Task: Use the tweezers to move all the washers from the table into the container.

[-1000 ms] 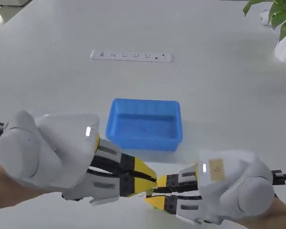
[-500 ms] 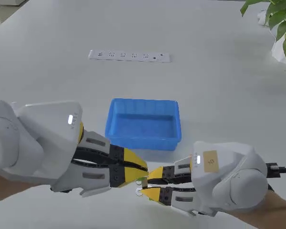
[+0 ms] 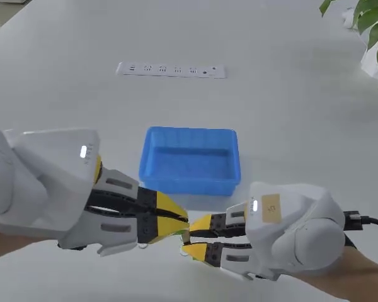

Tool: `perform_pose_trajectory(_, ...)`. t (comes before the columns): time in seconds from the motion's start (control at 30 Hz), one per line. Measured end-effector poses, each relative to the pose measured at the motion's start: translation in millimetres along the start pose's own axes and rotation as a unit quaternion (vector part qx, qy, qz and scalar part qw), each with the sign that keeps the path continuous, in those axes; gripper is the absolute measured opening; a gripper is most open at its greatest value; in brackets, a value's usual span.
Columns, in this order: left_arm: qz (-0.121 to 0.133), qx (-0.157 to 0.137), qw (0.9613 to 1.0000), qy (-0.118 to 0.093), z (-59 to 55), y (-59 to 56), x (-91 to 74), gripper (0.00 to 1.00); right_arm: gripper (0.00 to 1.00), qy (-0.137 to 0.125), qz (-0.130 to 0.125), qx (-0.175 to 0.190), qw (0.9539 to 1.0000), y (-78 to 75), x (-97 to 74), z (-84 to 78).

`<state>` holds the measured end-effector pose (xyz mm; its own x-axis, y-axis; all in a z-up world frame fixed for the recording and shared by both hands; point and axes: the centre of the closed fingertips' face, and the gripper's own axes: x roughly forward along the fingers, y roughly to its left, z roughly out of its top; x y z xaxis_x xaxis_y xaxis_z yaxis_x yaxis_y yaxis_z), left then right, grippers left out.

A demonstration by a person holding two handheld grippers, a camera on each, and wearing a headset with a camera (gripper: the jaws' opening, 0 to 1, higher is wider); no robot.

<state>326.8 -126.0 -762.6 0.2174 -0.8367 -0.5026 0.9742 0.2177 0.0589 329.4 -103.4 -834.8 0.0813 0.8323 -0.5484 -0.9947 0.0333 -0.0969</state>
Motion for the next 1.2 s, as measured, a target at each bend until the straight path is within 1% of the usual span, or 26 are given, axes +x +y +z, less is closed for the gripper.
perform_pose_trajectory(0.2,0.000,-0.005,1.0000,0.001,-2.4,0.6,-0.7,0.05,0.12,0.004,0.000,0.007,1.0000,-0.7,1.1,-3.0)
perform_pose_trajectory(0.33,-0.003,-0.007,1.0000,0.003,-3.9,-1.3,0.0,0.05,0.12,0.009,0.003,0.011,0.9999,1.1,2.3,-7.1)
perform_pose_trajectory(0.4,-0.004,-0.009,1.0000,0.002,-3.8,-1.8,0.4,0.05,0.12,0.016,0.006,0.014,0.9998,3.1,3.5,-11.0)
perform_pose_trajectory(0.43,-0.004,-0.008,1.0000,0.001,-3.0,-2.0,0.8,0.05,0.12,0.025,0.008,0.015,0.9996,4.4,3.8,-14.5)
perform_pose_trajectory(0.53,-0.002,-0.010,1.0000,0.001,-4.0,-1.2,0.6,0.05,0.11,0.019,0.011,0.019,0.9996,5.5,4.5,-13.6)
perform_pose_trajectory(0.6,-0.001,-0.012,0.9999,0.000,-5.2,-0.8,0.1,0.05,0.11,0.020,0.006,0.016,0.9997,3.9,5.2,-13.6)
perform_pose_trajectory(0.73,-0.001,-0.014,0.9999,-0.004,-4.1,-0.5,0.0,0.05,0.11,0.015,0.006,0.023,0.9996,1.7,6.1,-11.0)
perform_pose_trajectory(0.97,-0.009,-0.012,0.9999,-0.001,-6.7,-1.1,2.1,0.05,0.11,0.020,0.009,0.024,0.9995,2.8,7.7,-12.9)
perform_pose_trajectory(1.2,-0.012,-0.010,0.9999,0.003,-10.4,-1.6,5.1,0.05,0.11,0.024,0.009,0.028,0.9993,2.9,9.0,-17.3)
